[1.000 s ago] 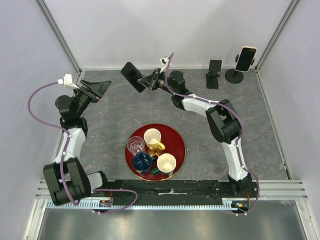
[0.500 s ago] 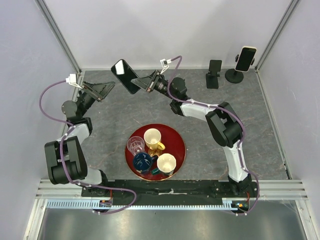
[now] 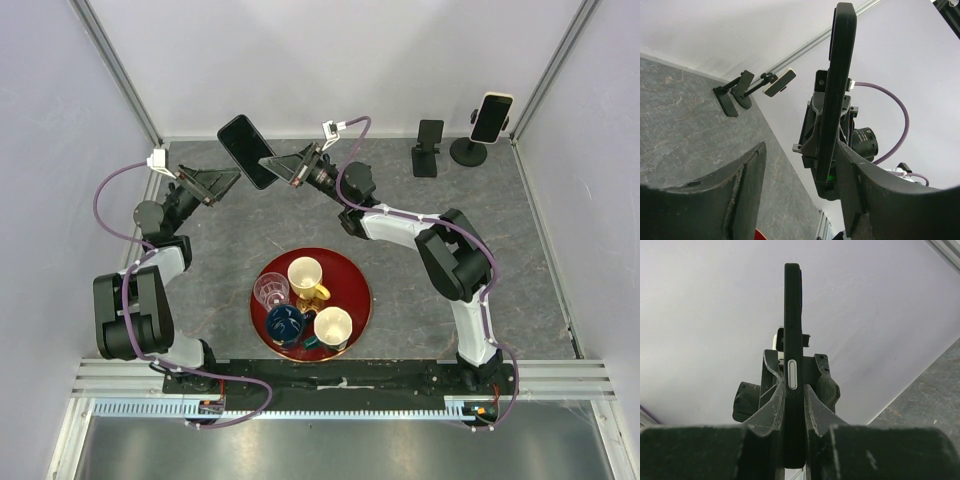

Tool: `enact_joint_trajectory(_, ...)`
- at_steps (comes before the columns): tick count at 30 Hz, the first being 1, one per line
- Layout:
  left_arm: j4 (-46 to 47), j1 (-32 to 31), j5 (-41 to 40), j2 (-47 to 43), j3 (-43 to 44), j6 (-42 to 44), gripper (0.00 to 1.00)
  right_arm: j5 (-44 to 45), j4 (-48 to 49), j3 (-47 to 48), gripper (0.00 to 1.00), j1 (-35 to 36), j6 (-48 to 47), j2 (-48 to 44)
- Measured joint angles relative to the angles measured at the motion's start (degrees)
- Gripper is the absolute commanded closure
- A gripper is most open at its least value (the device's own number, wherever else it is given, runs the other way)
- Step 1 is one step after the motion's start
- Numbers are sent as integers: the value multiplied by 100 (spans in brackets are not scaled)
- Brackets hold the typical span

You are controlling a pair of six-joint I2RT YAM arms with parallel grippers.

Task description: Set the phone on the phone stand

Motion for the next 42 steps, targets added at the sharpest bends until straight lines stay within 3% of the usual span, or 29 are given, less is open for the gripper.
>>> enact_joint_trajectory(4,7,-15,42,0,0,-2,43,66,26,0,100,42,48,0)
enact_joint_trajectory(12,9,9,76,0,0,-122,30,254,48,0,100,138,46,0)
enact_joint_trajectory(15,9,9,76,0,0,-149,19,284,48,0,100,149,35,0)
enact_joint_trajectory(21,13,-9,92,-7,0,-210,17,313,-103,0,100,232,-9,4)
enact_joint_trajectory(24,13,-9,92,-11,0,-216,27,376,-205,0,100,267,-46,7)
enact_joint_trajectory(25,13,-9,92,-11,0,-223,37,374,-229,0,100,275,-46,11)
enact_joint_trajectory(31,13,-9,94,-11,0,-269,64,396,-302,0,100,315,-48,35)
enact_joint_trajectory(34,31,-9,96,-13,0,-273,63,442,-330,0,100,332,-59,35)
enact_joint_trajectory(36,37,-9,96,-20,0,-273,55,448,-393,0,100,341,-61,35)
enact_joint_trajectory(37,37,-9,96,-20,-2,-273,45,448,-420,0,100,350,-61,35)
enact_joint_trajectory(39,42,-9,98,-20,-2,-262,44,463,-476,0,100,376,-57,35)
enact_joint_trajectory(42,48,-9,96,-22,-4,-271,68,509,-531,0,100,431,-44,35)
